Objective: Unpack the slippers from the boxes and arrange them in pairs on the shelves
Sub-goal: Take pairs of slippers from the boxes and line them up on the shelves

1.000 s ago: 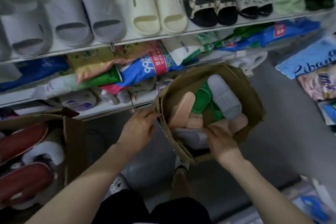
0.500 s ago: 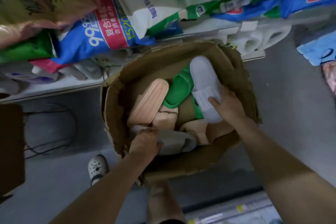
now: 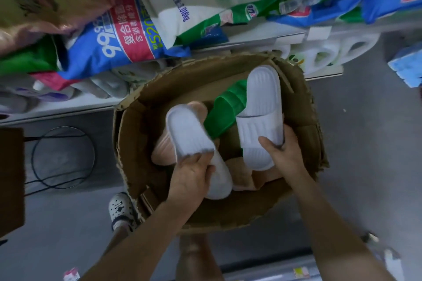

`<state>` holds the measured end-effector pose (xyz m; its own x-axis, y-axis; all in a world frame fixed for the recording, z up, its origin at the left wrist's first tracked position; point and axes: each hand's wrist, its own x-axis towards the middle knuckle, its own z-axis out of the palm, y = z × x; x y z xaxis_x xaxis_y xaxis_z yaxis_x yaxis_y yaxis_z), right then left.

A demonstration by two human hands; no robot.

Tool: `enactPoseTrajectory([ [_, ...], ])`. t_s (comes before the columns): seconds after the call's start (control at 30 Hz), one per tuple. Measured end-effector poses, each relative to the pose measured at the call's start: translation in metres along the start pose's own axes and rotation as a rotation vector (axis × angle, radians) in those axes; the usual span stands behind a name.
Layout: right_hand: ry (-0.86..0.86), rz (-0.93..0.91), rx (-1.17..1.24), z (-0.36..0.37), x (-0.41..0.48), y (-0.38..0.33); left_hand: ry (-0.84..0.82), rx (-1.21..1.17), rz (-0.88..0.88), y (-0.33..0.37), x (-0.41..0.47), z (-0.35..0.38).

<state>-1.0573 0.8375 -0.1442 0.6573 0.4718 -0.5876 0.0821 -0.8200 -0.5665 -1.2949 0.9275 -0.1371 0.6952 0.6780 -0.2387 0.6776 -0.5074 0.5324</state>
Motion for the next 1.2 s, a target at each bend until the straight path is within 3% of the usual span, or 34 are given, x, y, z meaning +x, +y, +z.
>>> enactPoseTrajectory([
  [0.17, -0.148, 0.030, -0.040, 0.013, -0.013, 0.006, -0.287, 0.358, 0.095, -0.019, 0.059, -0.006],
  [0.27, -0.193, -0.019, -0.064, 0.034, -0.015, 0.011, -0.250, 0.349, 0.027, -0.034, 0.066, 0.005],
  [0.37, -0.191, -0.092, -0.144, 0.052, -0.014, 0.019, 0.013, 0.064, -0.274, -0.046, 0.053, 0.016],
  [0.5, -0.208, -0.083, -0.153, 0.063, -0.013, 0.022, -0.117, -0.260, -0.630, -0.065, 0.045, 0.025],
  [0.63, -0.257, -0.056, -0.078, 0.061, -0.015, 0.020, -0.214, -0.331, -0.586, -0.075, 0.050, 0.021],
  [0.87, -0.282, -0.057, -0.095, 0.038, -0.033, -0.005, -0.221, -0.790, -0.712, -0.067, 0.037, -0.013],
  [1.0, -0.256, -0.012, -0.069, 0.015, -0.061, -0.032, -0.125, -0.898, -0.662, -0.049, 0.017, -0.048],
  [1.2, -0.188, -0.099, -0.035, -0.004, -0.121, -0.077, 0.010, -1.052, -0.616, -0.036, -0.035, -0.107],
])
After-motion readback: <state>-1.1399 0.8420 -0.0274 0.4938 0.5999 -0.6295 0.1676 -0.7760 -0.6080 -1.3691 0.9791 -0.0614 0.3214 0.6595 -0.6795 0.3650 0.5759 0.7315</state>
